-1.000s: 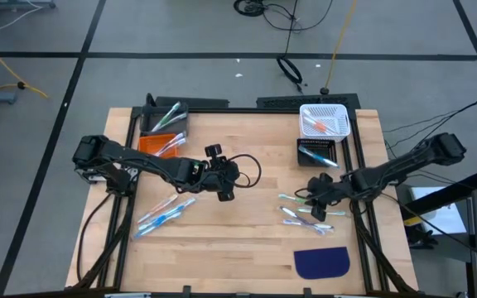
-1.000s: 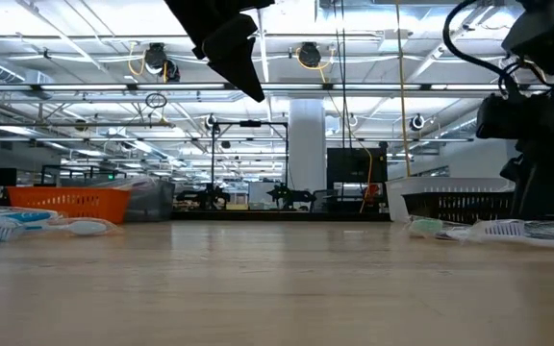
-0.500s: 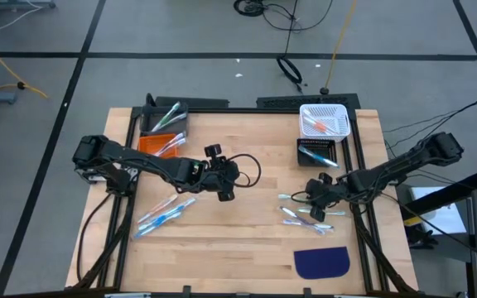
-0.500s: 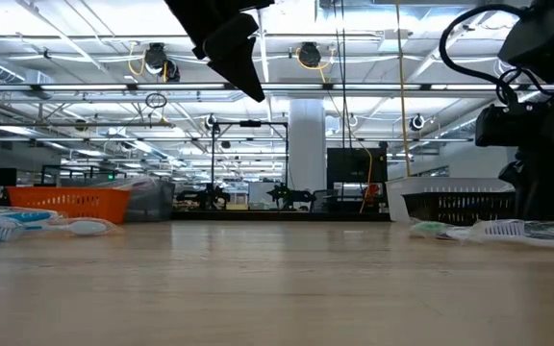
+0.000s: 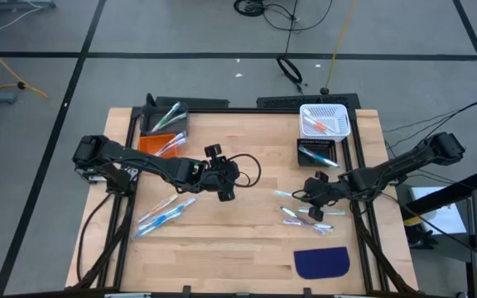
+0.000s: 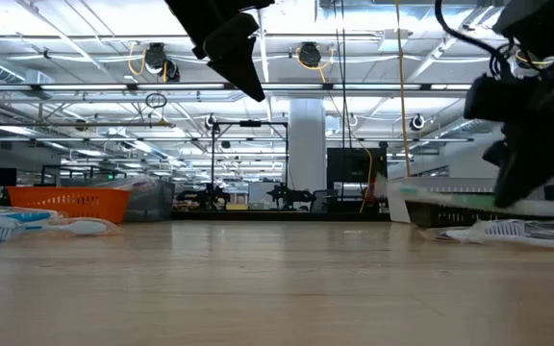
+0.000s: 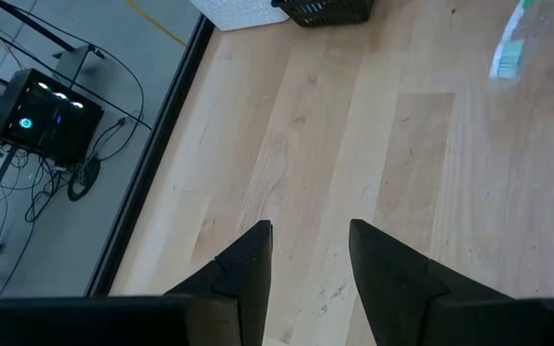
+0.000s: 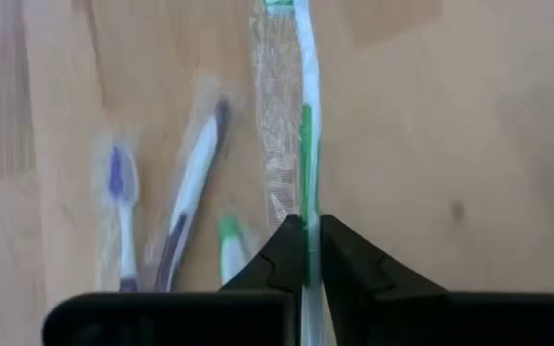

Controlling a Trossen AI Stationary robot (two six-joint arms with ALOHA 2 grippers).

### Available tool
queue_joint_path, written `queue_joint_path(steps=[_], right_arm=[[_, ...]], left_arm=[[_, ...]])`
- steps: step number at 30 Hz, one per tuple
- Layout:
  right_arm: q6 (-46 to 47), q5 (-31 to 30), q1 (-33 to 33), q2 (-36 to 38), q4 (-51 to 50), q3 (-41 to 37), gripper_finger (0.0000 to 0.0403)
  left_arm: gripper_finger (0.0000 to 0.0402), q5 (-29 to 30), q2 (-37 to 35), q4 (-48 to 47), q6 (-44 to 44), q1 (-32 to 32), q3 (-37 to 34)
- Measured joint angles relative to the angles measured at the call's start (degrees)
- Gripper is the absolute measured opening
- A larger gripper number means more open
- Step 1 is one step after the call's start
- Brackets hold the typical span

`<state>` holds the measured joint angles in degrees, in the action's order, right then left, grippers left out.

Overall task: Pick & Place Toothbrushes
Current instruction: Put the green toothbrush into the gray bin

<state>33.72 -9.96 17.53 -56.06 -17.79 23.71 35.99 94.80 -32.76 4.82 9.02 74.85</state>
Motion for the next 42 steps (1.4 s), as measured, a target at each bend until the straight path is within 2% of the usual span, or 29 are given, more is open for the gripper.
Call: queue_joint_path(steps=[8,16,21,26,29,33,38,42], right_arm=[[-5.6,-11.2,0.0,2.0,1.9,5.8,0.0013],[-18.5,-18.8,0.0,5.0,20.4,5.9,0.0013],[-27.4,-18.9,0.0,4.8,33.4,5.9,0.0013],[-33.2,-18.8,-0.1,3.6,41.5,5.9,0.0013],[-34.8,-18.7,-0.1,2.7,45.2,5.9,0.0013],[-37.0,-18.6,-0.1,0.9,48.8,5.9,0.0013],[-38.1,-18.5,-1.0,-1.4,52.5,5.9,0.0013],[-38.6,-18.5,-1.5,-2.6,54.2,5.9,0.0013]], left_arm=[[0.0143,-0.1,0.0,3.5,0.5,0.0,0.0],[0.0143,-0.1,0.0,13.5,-0.4,0.0,0.0],[0.0143,-1.1,0.0,23.1,-2.0,0.0,0.0],[0.0143,-9.1,0.0,34.4,-5.4,0.0,0.0],[0.0143,-10.7,0.0,38.9,-6.3,0.1,0.0],[0.0143,-11.0,0.0,42.2,-7.3,0.0,0.0],[0.0143,-15.0,0.0,43.8,-7.5,0.0,0.0],[0.0143,-15.2,0.0,43.8,-7.5,-0.1,0.0]])
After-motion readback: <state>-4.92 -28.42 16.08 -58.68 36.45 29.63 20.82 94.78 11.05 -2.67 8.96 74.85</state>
